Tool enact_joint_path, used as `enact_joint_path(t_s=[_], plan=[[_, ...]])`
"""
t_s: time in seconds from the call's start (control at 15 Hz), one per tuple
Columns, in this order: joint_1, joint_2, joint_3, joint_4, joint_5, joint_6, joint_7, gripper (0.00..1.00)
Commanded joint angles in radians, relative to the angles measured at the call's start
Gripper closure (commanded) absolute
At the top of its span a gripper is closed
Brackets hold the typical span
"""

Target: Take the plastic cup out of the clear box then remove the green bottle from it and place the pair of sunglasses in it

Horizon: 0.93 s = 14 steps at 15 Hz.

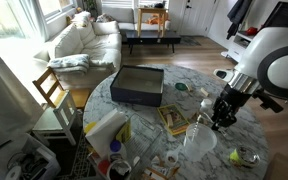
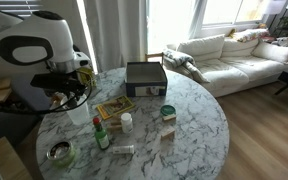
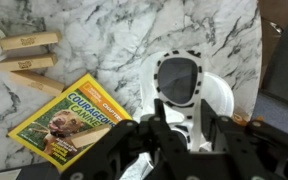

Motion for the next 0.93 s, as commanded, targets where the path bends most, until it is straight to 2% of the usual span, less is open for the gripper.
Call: enact_joint_path(t_s=[0.0, 0.13, 0.4, 0.6, 0.8, 0.87], plan=[[0.010, 0.041, 0.014, 0.032, 0.087, 0.015, -0.016, 0.88], [0.031, 0.058, 0.007, 0.037, 0.190, 0.013, -0.070, 0.88], [0.027, 0.081, 0.017, 0.022, 0.324, 0.036, -0.133, 0.88], [0.015, 0.092, 0.027, 0.011, 0.380, 0.059, -0.168, 0.88], [-0.004, 0.101, 0.040, -0.002, 0.374, 0.086, -0.160, 0.87], [-0.008, 0.099, 0.044, -0.006, 0.370, 0.095, -0.156, 0.63]])
